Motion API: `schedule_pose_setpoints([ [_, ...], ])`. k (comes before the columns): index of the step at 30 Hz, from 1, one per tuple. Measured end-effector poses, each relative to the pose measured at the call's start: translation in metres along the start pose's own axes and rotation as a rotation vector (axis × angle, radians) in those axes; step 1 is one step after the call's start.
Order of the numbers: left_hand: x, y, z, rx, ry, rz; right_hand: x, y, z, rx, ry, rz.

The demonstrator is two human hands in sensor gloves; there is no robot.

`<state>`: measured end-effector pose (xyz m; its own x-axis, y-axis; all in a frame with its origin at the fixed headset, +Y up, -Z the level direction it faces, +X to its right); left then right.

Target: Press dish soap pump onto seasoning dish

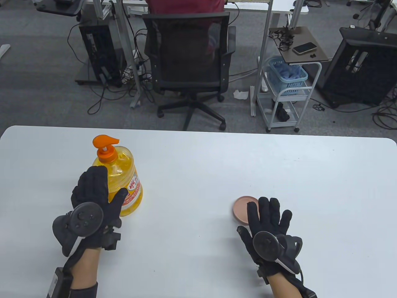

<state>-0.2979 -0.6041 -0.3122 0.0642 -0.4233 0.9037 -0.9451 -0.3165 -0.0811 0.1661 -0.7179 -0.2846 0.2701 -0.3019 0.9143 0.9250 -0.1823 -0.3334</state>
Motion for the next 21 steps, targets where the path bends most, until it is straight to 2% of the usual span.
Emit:
schedule_pose_setpoints([
  [3, -0.017, 0.009, 0.002, 0.031, 0.013, -0.06, 0.0, 0.0, 0.0, 0.001, 0.0, -0.002],
  [5, -0.033, 0.016, 0.005, 0.054, 0.064, -0.106, 0.0, 0.001, 0.0, -0.002, -0.002, -0.005],
  [12, -0.07, 0.028, 0.019, 0.19, 0.155, -0.173, -0.001, 0.005, -0.001, -0.01, -0.009, -0.021],
  [21, -0.088, 0.029, 0.034, 0.218, 0.153, -0.2, -0.001, 0.008, 0.0, -0.019, -0.013, -0.034],
])
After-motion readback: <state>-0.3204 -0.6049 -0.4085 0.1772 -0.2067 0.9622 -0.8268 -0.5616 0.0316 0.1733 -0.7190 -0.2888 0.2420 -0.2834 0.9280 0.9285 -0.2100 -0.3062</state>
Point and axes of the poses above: the tracker on the back of each hand, its own y axis roughly to the little-finger side, its own x axis roughly from the fingertips to the wrist, z = x × y, the point moved 1 cm from there along -x, roughly from the wrist to the fingertips, and after that the axes turned 8 degrees about z, right-handed, at the moved point
